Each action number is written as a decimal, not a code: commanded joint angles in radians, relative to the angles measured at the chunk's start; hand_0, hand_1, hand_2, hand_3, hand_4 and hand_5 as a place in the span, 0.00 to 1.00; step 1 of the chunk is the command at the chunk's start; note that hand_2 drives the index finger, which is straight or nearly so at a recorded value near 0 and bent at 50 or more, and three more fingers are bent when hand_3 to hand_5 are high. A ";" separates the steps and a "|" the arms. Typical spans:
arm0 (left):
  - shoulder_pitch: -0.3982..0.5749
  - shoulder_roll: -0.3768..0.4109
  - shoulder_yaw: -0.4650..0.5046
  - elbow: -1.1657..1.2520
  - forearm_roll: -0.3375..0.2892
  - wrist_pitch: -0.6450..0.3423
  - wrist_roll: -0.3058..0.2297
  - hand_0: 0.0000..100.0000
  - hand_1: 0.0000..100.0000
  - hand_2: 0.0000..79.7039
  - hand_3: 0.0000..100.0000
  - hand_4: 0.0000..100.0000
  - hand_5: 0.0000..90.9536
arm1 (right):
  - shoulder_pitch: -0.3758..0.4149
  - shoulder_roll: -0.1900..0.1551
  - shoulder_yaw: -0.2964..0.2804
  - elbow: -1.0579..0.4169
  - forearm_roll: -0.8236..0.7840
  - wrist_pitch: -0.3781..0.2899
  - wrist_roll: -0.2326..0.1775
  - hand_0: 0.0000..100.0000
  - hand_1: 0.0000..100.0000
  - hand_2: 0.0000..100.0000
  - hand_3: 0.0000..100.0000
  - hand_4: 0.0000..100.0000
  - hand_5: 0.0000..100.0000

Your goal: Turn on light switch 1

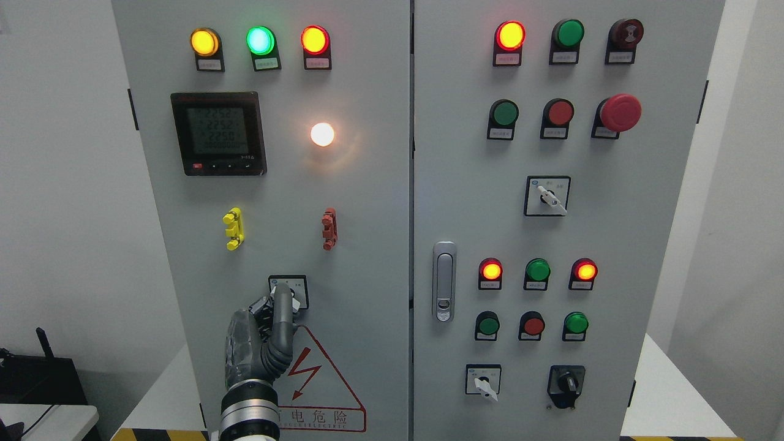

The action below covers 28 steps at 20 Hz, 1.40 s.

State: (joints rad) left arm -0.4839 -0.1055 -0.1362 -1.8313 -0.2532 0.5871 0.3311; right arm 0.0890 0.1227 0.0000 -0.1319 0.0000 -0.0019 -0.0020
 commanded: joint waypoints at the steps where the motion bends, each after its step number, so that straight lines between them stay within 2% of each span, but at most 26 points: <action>1: 0.004 0.001 0.006 0.000 -0.001 0.002 -0.001 0.43 0.11 0.76 0.79 0.80 0.80 | 0.000 0.000 0.020 0.000 -0.026 0.000 0.000 0.12 0.39 0.00 0.00 0.00 0.00; 13: 0.008 0.001 0.010 -0.002 -0.001 0.002 -0.001 0.39 0.12 0.77 0.79 0.80 0.80 | 0.000 0.000 0.020 0.000 -0.026 0.000 0.000 0.12 0.39 0.00 0.00 0.00 0.00; 28: 0.018 0.001 0.010 -0.006 -0.001 0.000 -0.001 0.27 0.16 0.81 0.79 0.81 0.81 | 0.000 0.000 0.020 0.000 -0.026 0.000 0.000 0.12 0.39 0.00 0.00 0.00 0.00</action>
State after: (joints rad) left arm -0.4719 -0.1048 -0.1272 -1.8340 -0.2545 0.5882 0.3294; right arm 0.0890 0.1227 0.0000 -0.1319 0.0000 -0.0019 -0.0020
